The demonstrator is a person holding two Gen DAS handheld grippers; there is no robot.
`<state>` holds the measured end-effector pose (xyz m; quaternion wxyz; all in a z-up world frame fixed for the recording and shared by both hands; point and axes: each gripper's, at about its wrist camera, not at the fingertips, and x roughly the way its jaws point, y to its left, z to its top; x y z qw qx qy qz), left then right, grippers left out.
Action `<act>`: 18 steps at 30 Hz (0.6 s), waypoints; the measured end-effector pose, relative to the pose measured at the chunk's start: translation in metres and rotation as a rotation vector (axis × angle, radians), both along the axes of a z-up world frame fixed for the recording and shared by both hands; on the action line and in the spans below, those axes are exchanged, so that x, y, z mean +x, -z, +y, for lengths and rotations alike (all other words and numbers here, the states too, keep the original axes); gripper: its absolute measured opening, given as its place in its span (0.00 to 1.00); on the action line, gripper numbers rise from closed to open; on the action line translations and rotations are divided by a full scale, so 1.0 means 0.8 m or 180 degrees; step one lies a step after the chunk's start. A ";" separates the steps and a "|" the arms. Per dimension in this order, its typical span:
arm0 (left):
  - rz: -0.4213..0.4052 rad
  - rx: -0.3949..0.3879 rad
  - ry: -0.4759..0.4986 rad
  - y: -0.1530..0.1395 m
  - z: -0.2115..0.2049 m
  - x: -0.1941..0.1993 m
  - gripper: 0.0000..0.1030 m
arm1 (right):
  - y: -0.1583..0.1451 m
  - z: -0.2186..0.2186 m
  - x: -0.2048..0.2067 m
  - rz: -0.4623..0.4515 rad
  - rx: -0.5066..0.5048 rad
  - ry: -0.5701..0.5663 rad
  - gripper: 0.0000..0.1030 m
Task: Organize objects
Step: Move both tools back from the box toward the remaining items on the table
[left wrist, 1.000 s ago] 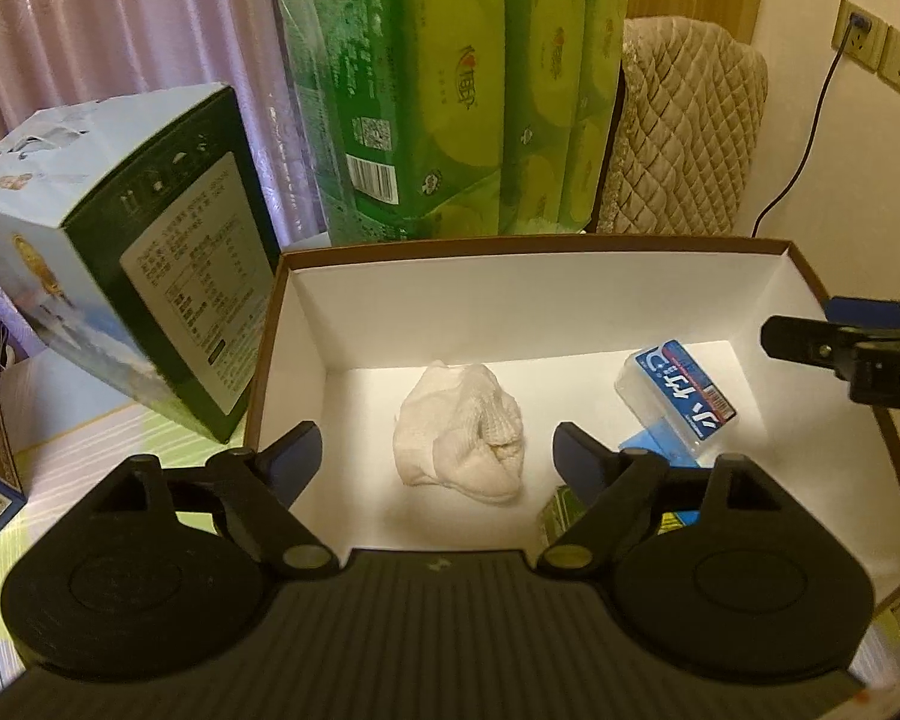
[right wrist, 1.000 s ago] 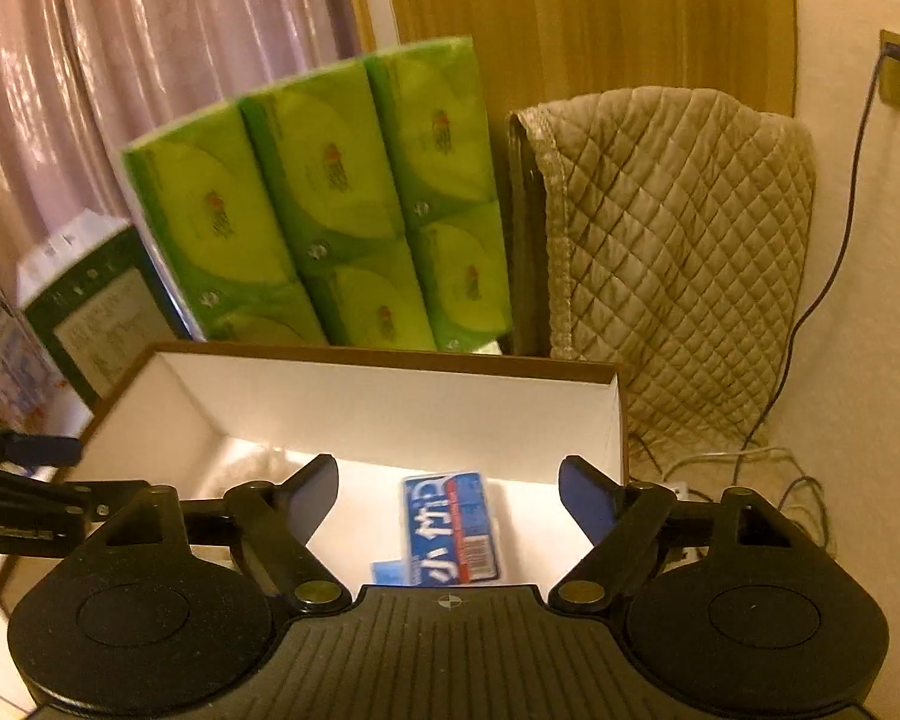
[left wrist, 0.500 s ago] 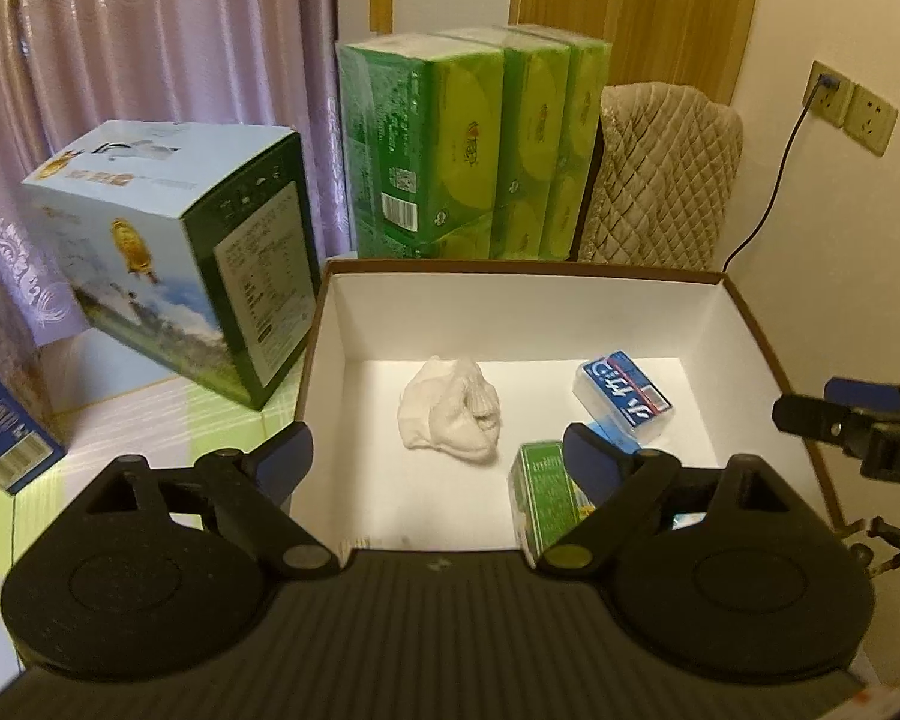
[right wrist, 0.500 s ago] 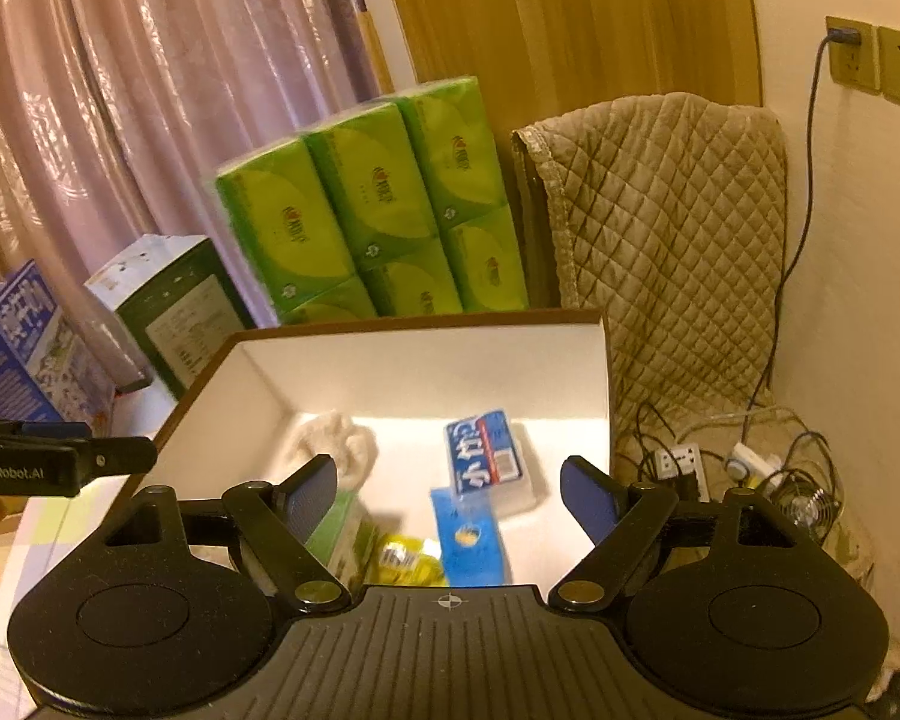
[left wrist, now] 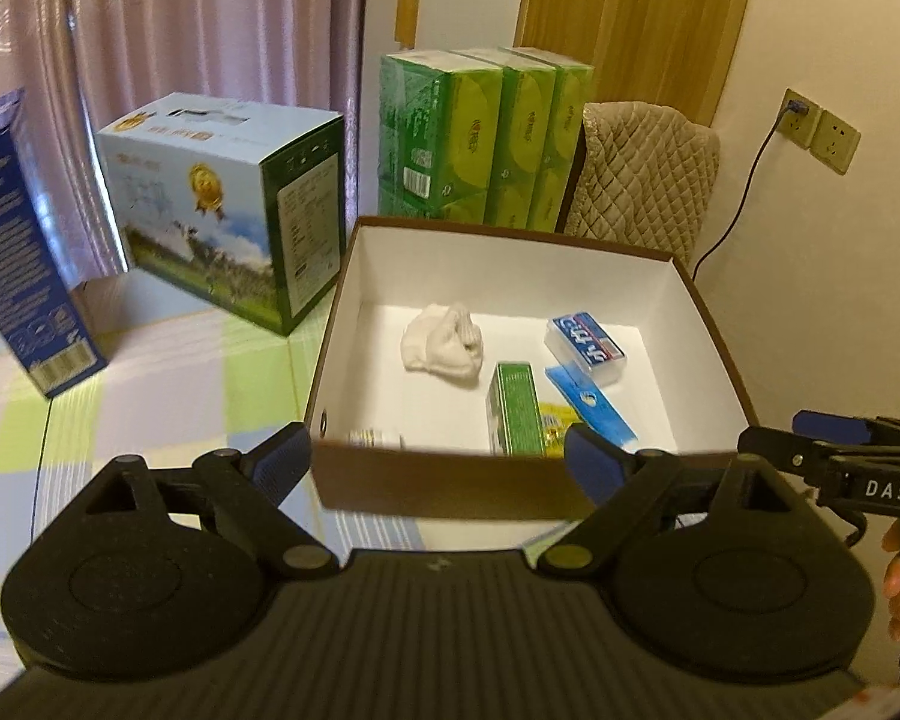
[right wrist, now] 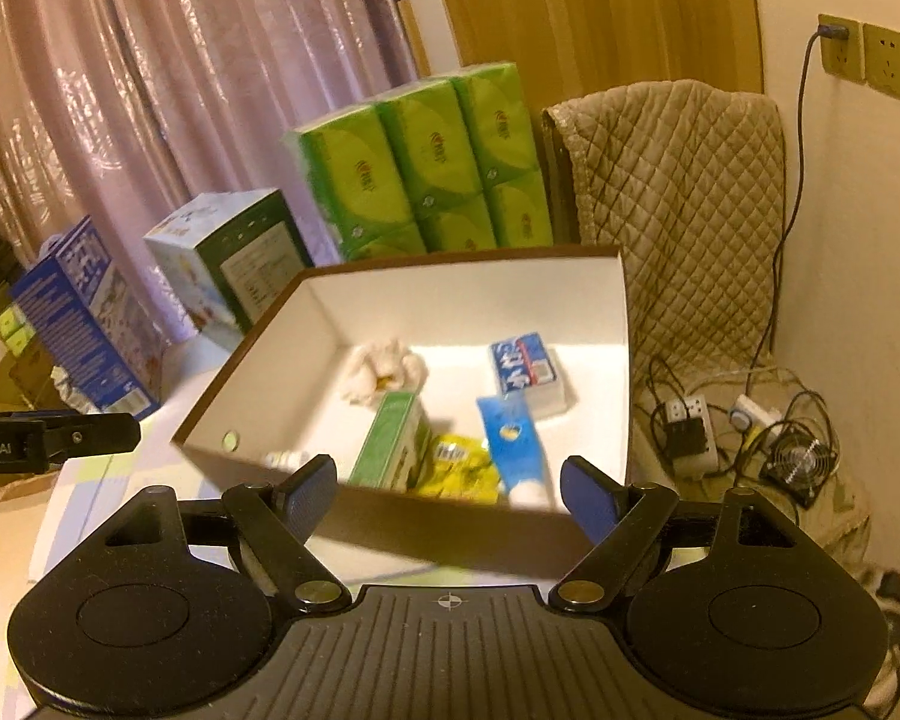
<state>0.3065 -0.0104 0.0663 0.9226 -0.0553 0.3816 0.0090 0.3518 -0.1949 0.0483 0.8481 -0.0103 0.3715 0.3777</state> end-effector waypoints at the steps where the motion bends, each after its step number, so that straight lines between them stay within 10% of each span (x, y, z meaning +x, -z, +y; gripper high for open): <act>1: 0.0005 -0.0015 -0.0014 0.000 0.001 -0.008 0.87 | 0.000 -0.002 -0.007 0.0007 -0.0001 -0.0008 0.77; 18: 0.0172 -0.0145 -0.0026 0.011 0.011 -0.126 0.88 | 0.003 -0.022 -0.109 0.0224 -0.0051 -0.0167 0.77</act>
